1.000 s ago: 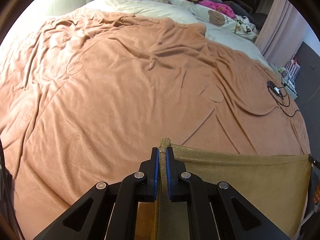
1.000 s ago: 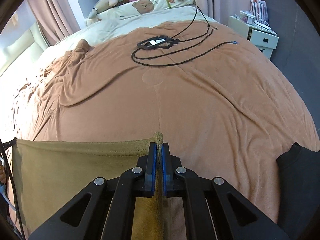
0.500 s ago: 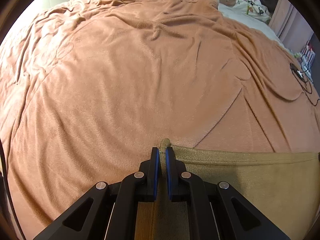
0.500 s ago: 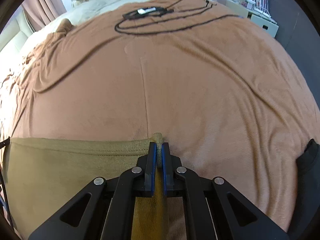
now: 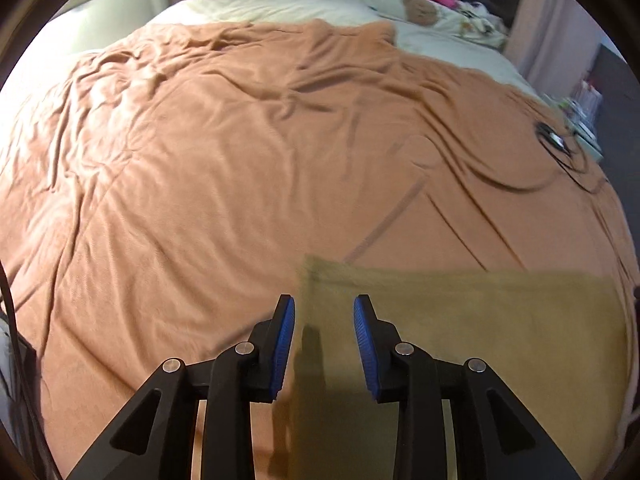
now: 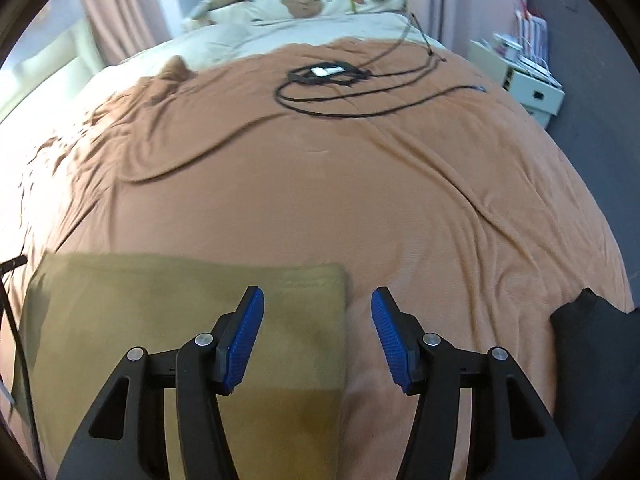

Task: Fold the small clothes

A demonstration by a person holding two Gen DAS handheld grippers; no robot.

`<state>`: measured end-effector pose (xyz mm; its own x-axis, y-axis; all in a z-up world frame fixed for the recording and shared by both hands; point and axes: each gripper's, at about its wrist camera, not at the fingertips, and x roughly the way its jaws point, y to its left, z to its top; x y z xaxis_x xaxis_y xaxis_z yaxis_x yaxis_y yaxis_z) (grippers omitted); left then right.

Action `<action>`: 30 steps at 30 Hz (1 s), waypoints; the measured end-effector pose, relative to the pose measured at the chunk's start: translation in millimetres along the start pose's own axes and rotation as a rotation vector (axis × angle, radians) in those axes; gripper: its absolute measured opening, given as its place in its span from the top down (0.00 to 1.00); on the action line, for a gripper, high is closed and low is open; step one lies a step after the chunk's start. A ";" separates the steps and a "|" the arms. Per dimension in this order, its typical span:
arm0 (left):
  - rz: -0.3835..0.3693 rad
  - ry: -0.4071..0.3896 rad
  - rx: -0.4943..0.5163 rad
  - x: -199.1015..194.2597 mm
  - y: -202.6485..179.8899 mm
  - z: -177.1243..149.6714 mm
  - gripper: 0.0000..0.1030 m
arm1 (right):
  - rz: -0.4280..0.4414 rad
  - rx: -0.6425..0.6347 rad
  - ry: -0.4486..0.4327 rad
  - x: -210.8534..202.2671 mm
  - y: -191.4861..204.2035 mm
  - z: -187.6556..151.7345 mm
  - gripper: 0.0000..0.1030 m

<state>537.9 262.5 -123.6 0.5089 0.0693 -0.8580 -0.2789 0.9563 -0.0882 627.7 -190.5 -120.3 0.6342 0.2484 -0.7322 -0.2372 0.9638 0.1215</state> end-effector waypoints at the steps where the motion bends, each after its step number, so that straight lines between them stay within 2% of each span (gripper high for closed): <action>1: -0.010 0.007 0.008 -2.8 -2.9 -4.6 0.69 | 0.012 -0.009 -0.001 -4.0 2.4 -4.5 0.57; 4: -0.032 0.030 0.027 -5.9 -8.4 -15.7 0.78 | 0.037 -0.018 0.024 -7.2 3.0 -17.4 0.76; 7: -0.041 0.056 0.050 -4.2 -11.9 -27.2 0.83 | 0.053 -0.026 0.042 -7.6 -1.4 -23.4 0.83; 11: -0.048 0.104 0.080 5.3 -12.0 -43.2 0.87 | 0.067 -0.060 0.067 -4.9 -5.8 -28.3 0.85; 13: -0.023 0.125 0.112 13.1 -11.6 -50.7 0.87 | 0.074 -0.075 0.085 -2.9 -8.8 -35.2 0.85; 15: 0.004 0.143 0.115 22.8 -7.0 -54.5 0.91 | 0.051 -0.095 0.102 2.5 -11.1 -40.2 0.85; 20: 0.007 0.107 0.078 30.4 0.7 -49.4 0.92 | -0.027 -0.074 0.106 21.0 -18.7 -40.5 0.85; 23: 0.031 0.088 0.078 32.9 -0.2 -43.7 0.92 | -0.016 -0.035 0.104 29.4 -23.0 -33.5 0.85; 27: 0.053 0.047 0.024 32.4 4.5 -33.9 0.92 | -0.030 0.013 0.096 35.2 -25.9 -25.5 0.85; 30: 0.074 0.062 0.009 38.1 6.9 -25.8 0.92 | -0.025 0.086 0.093 40.5 -33.3 -20.4 0.85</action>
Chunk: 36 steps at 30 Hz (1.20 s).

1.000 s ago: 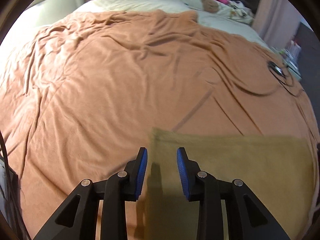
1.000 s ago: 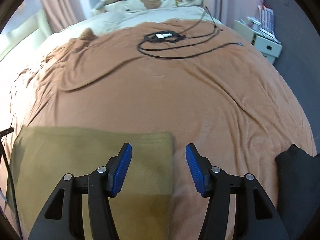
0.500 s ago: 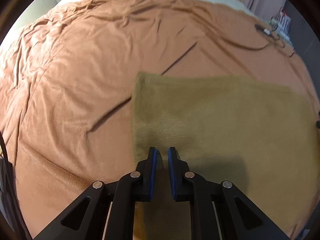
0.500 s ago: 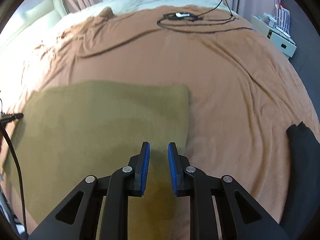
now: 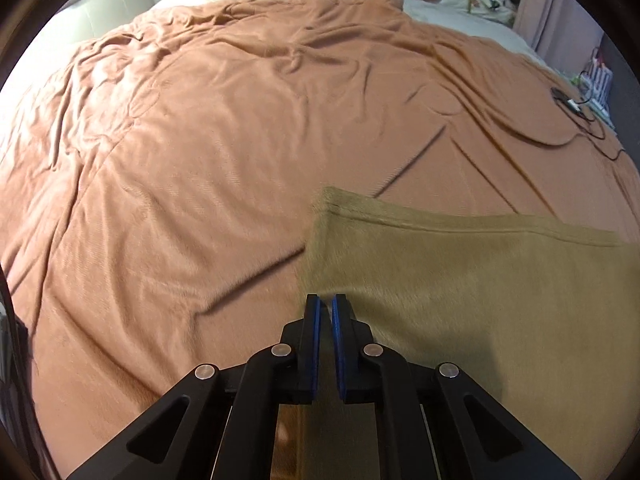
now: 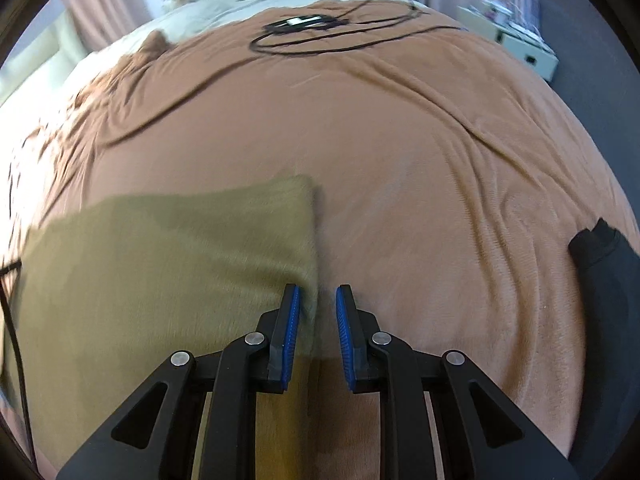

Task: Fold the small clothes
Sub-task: 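Open both grippers and release the folded shirt edge, then move both open grippers to the side edge of the folded shirt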

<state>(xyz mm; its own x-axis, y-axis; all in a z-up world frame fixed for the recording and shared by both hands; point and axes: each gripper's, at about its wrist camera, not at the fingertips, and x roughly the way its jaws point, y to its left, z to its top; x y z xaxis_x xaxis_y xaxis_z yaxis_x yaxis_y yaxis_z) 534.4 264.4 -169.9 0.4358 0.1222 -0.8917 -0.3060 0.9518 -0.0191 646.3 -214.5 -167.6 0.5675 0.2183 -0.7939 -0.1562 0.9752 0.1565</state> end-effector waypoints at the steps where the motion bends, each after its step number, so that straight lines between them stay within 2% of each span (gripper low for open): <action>1: -0.003 0.006 -0.011 0.4 1.0 1.3 0.92 | 0.005 0.022 0.005 1.2 -2.5 3.3 0.85; 5: -0.014 -0.002 -0.020 -12.7 1.2 1.5 0.91 | 0.011 0.043 0.009 -8.5 -6.4 5.3 0.85; 8: -0.032 0.003 -0.015 -24.1 3.0 -5.5 0.90 | 0.047 0.056 0.006 -22.7 -9.3 -1.0 0.84; 10: -0.047 0.011 -0.027 -30.9 6.1 -12.0 0.84 | 0.070 0.062 0.023 -29.1 -11.9 -5.8 0.84; 12: -0.058 0.011 -0.039 -39.8 9.8 -19.0 0.64 | 0.080 0.060 0.032 -37.8 -15.6 -10.9 0.84; 14: -0.065 -0.004 -0.041 -49.3 10.8 -24.8 0.54 | 0.089 0.055 0.032 -47.4 -15.9 -15.6 0.79; 15: -0.068 -0.009 -0.041 -54.5 11.3 -28.4 0.50 | 0.098 0.053 0.031 -52.7 -15.4 -19.2 0.71; 16: -0.075 -0.011 -0.042 -59.5 12.0 -32.4 0.49 | 0.105 0.051 0.031 -56.6 -15.8 -20.3 0.57; 18: -0.091 -0.007 -0.047 -66.9 12.9 -40.0 0.48 | 0.109 0.041 0.022 -69.2 -16.8 -27.3 0.47; 27: -0.124 0.001 -0.082 -95.2 20.4 -84.5 0.48 | 0.112 0.026 0.024 -110.1 -21.8 -76.0 0.46; 36: -0.136 0.037 -0.093 -112.3 28.0 -146.5 0.48 | 0.103 0.031 0.042 -128.9 -25.1 -135.7 0.46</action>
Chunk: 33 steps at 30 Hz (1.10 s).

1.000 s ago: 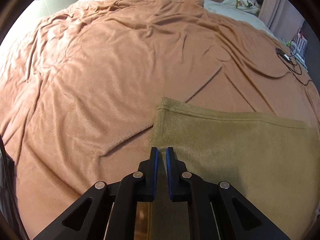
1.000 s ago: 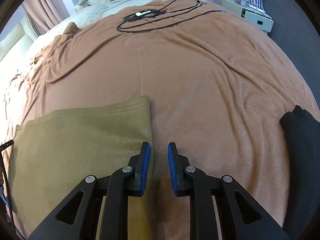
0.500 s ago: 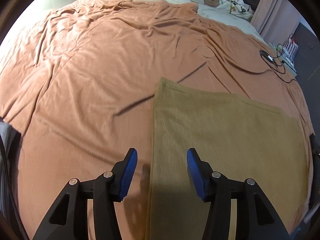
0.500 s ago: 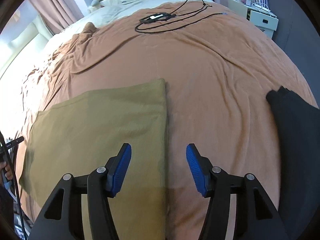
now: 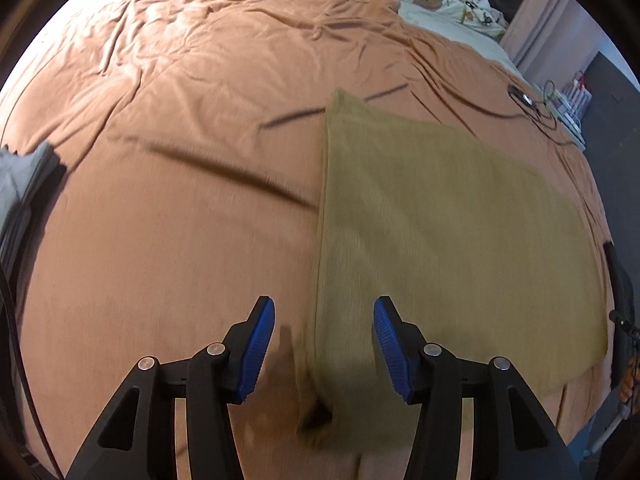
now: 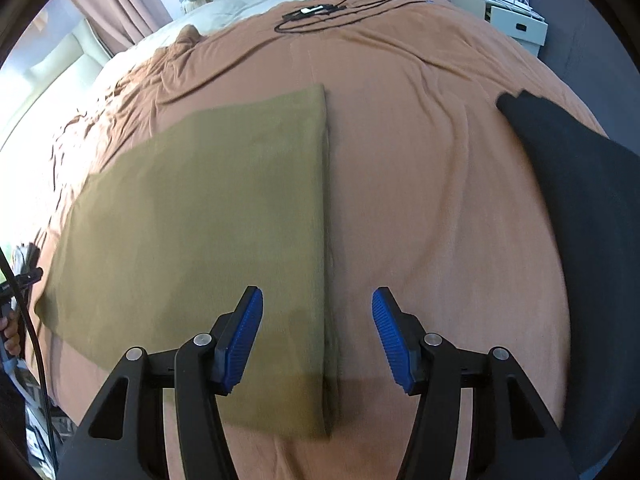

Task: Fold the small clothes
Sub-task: 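Move both open grippers to the side edge of the folded shirt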

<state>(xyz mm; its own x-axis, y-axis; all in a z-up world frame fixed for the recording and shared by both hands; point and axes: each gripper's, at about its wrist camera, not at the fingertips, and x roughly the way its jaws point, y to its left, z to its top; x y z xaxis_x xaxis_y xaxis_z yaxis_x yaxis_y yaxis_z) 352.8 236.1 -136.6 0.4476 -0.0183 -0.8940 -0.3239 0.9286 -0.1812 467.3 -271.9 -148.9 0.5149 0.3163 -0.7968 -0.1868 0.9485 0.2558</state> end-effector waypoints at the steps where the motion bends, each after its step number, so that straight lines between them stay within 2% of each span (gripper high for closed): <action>1: 0.007 0.008 0.005 -1.0 0.7 -6.0 0.48 | -0.001 0.003 0.000 -2.1 -0.3 -6.8 0.46; 6: 0.010 0.038 0.024 -3.0 3.5 -33.1 0.48 | -0.009 0.016 0.001 -11.3 -1.8 -33.3 0.46; 11: 0.095 0.071 0.032 3.2 13.7 -51.6 0.48 | -0.035 0.020 0.028 -11.6 -5.4 -49.6 0.49; 16: 0.103 0.067 0.002 -2.4 25.7 -61.6 0.48 | -0.055 0.062 0.040 -17.2 -11.1 -58.7 0.52; 19: 0.061 0.042 -0.057 -15.9 33.3 -66.4 0.48 | -0.013 0.096 0.018 -28.2 -12.7 -64.7 0.52; 24: -0.078 0.029 -0.179 -28.7 40.3 -78.0 0.48 | 0.163 0.236 0.006 -33.9 -30.9 -81.4 0.52; 28: -0.182 0.036 -0.258 -28.5 40.4 -88.0 0.48 | 0.276 0.341 0.014 -27.5 -44.7 -94.5 0.52; 33: -0.252 0.051 -0.356 -19.3 45.7 -93.9 0.48 | 0.385 0.437 -0.010 -21.3 -55.8 -105.4 0.52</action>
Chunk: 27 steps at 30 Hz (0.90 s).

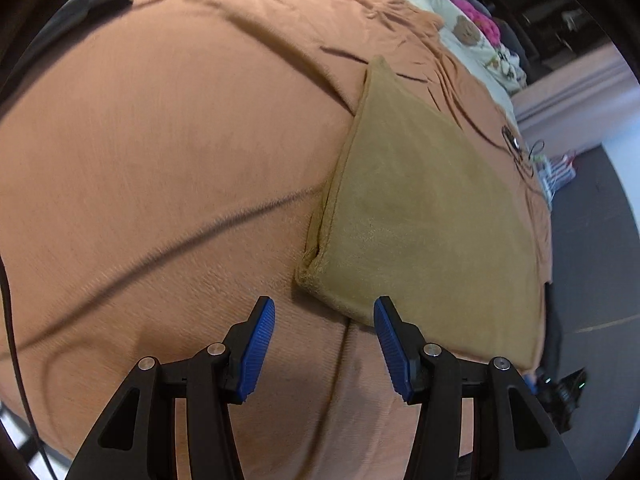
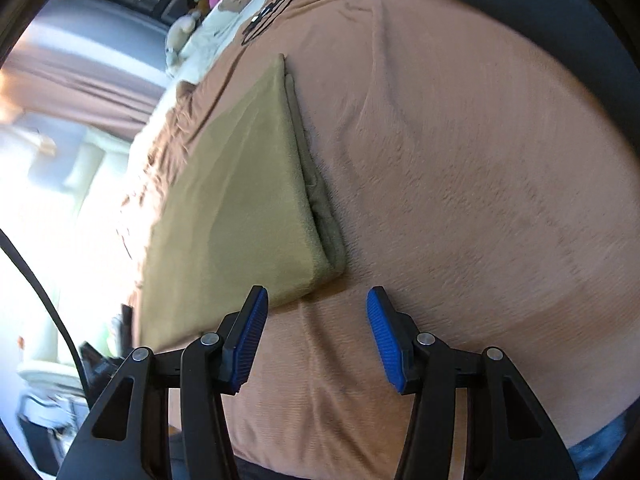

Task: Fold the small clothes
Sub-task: 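Move both open grippers to the side edge of the folded shirt, then close both grippers on the side edge of the shirt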

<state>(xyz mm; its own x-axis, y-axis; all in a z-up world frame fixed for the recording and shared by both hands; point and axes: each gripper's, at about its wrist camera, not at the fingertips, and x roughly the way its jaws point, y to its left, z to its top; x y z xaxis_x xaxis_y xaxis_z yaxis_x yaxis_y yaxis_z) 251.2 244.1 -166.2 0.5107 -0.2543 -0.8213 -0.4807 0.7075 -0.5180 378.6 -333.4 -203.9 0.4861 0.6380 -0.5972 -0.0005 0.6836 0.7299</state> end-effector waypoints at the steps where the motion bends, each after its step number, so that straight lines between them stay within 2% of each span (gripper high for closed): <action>1: -0.011 0.001 -0.021 1.2 1.7 -1.1 0.48 | 0.016 0.015 -0.003 0.6 -3.4 1.6 0.52; 5: -0.073 -0.009 -0.100 3.6 9.3 -2.7 0.49 | 0.057 0.061 -0.019 6.4 -16.9 2.7 0.52; 7: -0.070 -0.018 -0.133 4.6 12.7 -3.8 0.52 | 0.068 0.062 -0.018 11.5 -19.8 3.2 0.53; 10: -0.062 -0.033 -0.150 6.8 11.9 -3.6 0.54 | 0.072 0.067 -0.006 19.5 -23.1 1.9 0.62; 17: -0.113 -0.065 -0.213 17.0 12.8 3.7 0.55 | 0.079 0.076 -0.018 28.5 -23.6 7.3 0.73; 20: -0.135 -0.081 -0.226 23.0 14.0 5.4 0.64 | 0.080 0.088 -0.030 32.6 -23.1 8.6 0.84; 22: -0.147 -0.099 -0.228 23.9 17.1 6.9 0.75 | 0.085 0.101 -0.037 35.6 -22.8 9.2 0.92; 23: -0.149 -0.102 -0.230 24.1 19.1 7.3 0.86 | 0.088 0.106 -0.041 35.5 -22.4 9.0 0.94; 27: -0.168 -0.141 -0.227 11.1 20.2 5.2 0.94 | 0.080 0.075 -0.064 26.7 -9.8 7.1 0.97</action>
<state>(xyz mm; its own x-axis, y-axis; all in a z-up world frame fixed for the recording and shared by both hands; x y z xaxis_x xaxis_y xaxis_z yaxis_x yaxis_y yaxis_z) 250.8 259.1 -184.5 0.6829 -0.2498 -0.6865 -0.5196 0.4944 -0.6968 397.8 -325.6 -224.7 0.5418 0.6639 -0.5155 0.0223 0.6017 0.7984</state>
